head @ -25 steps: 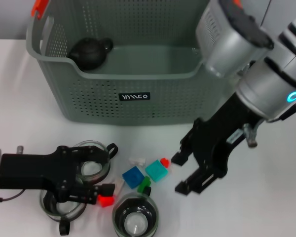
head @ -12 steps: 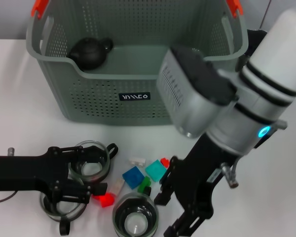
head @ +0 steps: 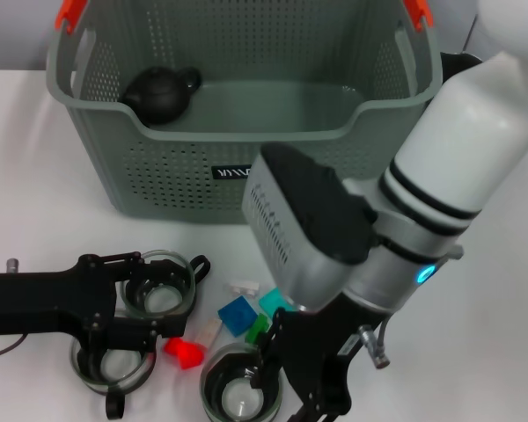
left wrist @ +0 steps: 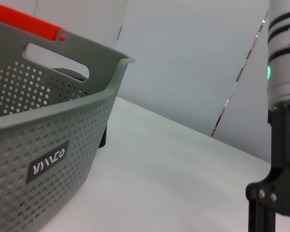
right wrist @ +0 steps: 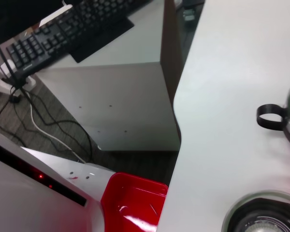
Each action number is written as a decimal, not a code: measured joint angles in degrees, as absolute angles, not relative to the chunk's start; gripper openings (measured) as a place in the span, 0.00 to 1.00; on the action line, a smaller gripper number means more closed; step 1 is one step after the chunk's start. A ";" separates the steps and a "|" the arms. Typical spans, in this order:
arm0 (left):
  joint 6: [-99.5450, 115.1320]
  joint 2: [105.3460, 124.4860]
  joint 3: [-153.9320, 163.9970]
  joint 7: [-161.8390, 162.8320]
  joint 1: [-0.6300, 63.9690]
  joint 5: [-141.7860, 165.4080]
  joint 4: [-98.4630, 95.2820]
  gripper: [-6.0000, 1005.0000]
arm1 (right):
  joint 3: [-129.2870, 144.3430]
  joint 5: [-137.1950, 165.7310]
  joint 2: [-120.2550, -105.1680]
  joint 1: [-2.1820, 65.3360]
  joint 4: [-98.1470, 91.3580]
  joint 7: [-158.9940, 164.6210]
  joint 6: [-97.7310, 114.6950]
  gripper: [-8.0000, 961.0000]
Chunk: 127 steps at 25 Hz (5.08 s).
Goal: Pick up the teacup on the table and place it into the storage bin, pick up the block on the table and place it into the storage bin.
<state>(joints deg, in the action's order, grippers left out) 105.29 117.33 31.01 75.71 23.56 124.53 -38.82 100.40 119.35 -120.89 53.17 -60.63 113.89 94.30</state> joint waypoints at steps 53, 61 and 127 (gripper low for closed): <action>104.50 117.68 30.76 75.67 23.54 124.10 -38.32 0.87 | 118.39 118.56 -121.55 53.05 -56.81 111.16 74.70 0.64; 104.50 117.77 30.76 75.67 23.69 124.10 -38.32 0.87 | 118.36 118.66 -121.47 53.26 -56.60 112.14 74.70 0.53; 104.21 117.61 30.52 75.67 24.09 124.16 -38.32 0.87 | 64.03 128.26 -119.01 59.19 -69.85 119.77 86.30 0.07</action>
